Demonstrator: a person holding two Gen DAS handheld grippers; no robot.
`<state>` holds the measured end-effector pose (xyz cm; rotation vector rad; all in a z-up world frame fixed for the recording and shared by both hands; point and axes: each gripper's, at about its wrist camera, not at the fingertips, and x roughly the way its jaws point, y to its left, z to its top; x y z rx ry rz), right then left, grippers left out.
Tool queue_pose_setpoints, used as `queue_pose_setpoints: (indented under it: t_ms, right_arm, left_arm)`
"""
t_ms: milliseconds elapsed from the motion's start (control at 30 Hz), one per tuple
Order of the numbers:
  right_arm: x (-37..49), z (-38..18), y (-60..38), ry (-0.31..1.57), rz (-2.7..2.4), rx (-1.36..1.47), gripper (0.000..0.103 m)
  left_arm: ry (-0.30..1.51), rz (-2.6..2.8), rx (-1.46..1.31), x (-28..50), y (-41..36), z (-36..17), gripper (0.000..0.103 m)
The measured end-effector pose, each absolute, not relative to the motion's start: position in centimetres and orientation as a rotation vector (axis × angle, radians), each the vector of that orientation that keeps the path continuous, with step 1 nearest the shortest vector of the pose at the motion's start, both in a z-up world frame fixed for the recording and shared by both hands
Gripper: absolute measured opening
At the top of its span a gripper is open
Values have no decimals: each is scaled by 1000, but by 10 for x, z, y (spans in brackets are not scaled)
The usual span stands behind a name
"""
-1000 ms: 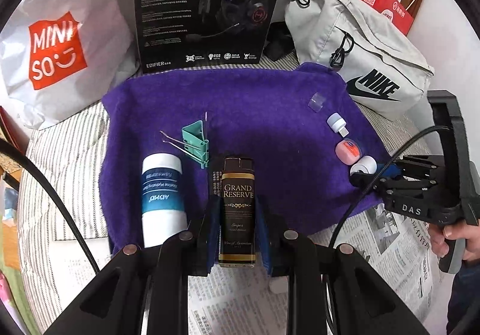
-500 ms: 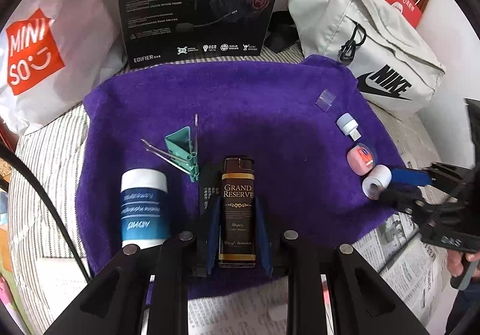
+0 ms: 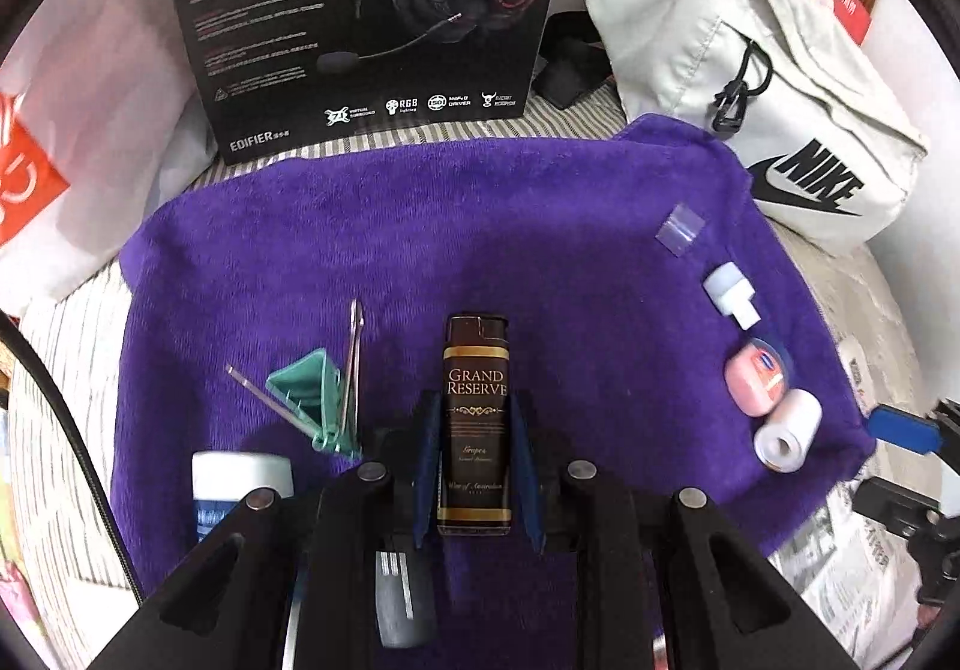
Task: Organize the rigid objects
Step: 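Open the right tool to set the tape roll down while the left tool lowers the bottle, then open the left tool to release the bottle upright on the towel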
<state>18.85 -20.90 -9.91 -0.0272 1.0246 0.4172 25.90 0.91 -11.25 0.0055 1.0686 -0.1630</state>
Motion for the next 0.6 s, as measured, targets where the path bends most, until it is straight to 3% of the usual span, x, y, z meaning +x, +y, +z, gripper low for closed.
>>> queue_pose_setpoints:
  t_ms: [300, 433, 600]
  right_arm:
    - [180, -102, -222, 1031, 390, 0, 54]
    - [173, -98, -224, 1022, 391, 3, 55]
    - [164, -94, -228, 1016, 387, 10, 55]
  left_arm:
    - [1062, -145, 57, 258, 2, -114, 23]
    - [1072, -176, 45, 254, 2, -113, 36]
    - [1063, -173, 38, 242, 1, -107, 37]
